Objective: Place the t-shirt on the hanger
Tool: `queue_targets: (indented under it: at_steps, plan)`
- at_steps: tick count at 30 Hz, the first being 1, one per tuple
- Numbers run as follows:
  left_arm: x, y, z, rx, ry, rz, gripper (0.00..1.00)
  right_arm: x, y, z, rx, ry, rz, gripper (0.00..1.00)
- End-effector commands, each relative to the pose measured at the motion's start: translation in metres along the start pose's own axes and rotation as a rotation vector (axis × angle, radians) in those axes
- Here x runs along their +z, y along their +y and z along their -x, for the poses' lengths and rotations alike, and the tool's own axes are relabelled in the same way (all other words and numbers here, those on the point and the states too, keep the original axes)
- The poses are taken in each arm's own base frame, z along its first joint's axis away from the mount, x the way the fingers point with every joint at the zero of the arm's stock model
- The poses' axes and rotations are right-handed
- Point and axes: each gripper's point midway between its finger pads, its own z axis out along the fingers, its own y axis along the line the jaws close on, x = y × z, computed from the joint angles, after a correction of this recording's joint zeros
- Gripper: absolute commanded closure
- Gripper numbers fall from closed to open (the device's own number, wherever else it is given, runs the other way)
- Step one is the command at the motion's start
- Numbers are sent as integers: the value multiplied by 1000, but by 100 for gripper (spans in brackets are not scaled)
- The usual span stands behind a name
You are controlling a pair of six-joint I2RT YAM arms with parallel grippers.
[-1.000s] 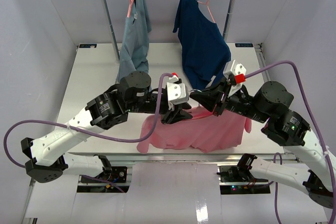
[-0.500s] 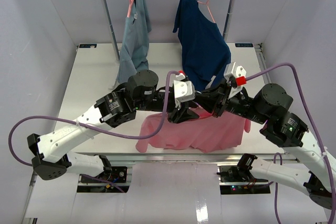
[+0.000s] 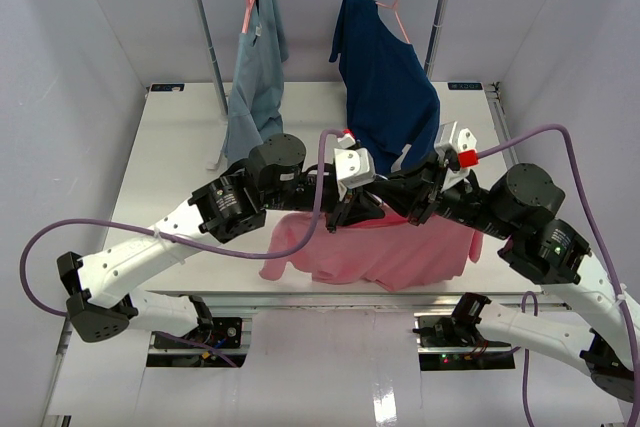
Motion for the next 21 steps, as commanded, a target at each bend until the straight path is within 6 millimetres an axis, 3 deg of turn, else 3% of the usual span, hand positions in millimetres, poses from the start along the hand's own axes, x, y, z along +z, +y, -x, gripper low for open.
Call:
queue_targets:
  at_steps: [1, 6, 9, 13, 18, 21]
  plan:
    - [-17, 8, 21, 20, -72, 97, 100, -10, -14, 17, -14, -53, -101, 55]
    - [-32, 37, -3, -19, 41, 287, 100, -51, -71, 12, 8, -71, -475, 45]
    - [-40, 52, -20, -33, 104, 384, 100, -65, -86, 0, 29, -69, -585, 45]
    - [-47, 50, -22, -31, 102, 391, 100, -69, -98, -14, 25, -24, -660, 50]
    - [-60, 51, -15, -19, 76, 426, 100, -70, -100, -33, 57, 19, -675, 68]
    - [-64, 47, -14, -16, 65, 414, 100, -66, -99, -43, 63, 43, -667, 68]
